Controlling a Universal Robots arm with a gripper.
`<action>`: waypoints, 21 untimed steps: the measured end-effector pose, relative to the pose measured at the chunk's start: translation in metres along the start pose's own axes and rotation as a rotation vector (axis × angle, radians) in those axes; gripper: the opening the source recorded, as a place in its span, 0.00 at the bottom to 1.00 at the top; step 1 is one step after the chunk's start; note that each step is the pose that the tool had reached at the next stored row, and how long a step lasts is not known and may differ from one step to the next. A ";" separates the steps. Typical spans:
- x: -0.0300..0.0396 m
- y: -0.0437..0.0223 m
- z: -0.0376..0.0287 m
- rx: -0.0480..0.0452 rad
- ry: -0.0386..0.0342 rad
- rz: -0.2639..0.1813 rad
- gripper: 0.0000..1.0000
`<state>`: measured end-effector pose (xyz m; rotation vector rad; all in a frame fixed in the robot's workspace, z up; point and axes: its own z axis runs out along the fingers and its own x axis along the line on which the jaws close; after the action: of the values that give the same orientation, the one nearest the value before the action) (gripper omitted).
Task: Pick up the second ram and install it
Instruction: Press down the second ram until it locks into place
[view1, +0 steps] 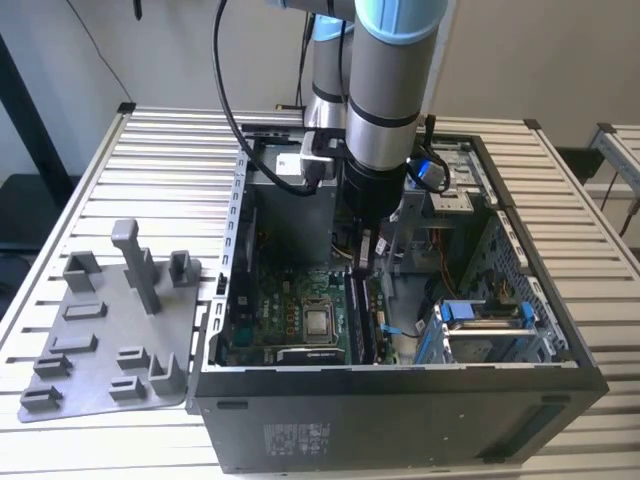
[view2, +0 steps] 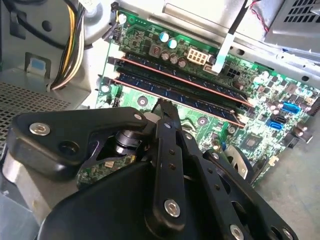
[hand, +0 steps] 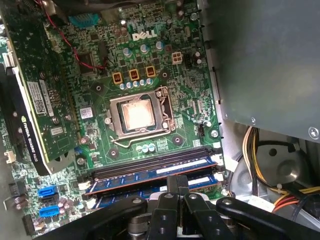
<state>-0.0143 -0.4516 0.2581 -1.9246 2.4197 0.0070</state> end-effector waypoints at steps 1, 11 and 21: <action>0.0000 -0.0001 0.0000 0.0000 0.0000 0.000 0.11; 0.0122 -0.0102 0.0018 -0.0058 0.0007 -0.015 0.11; 0.0304 -0.0141 0.0121 -0.0150 0.0033 -0.015 0.11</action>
<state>-0.0070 -0.4840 0.2451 -1.9506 2.4141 0.0215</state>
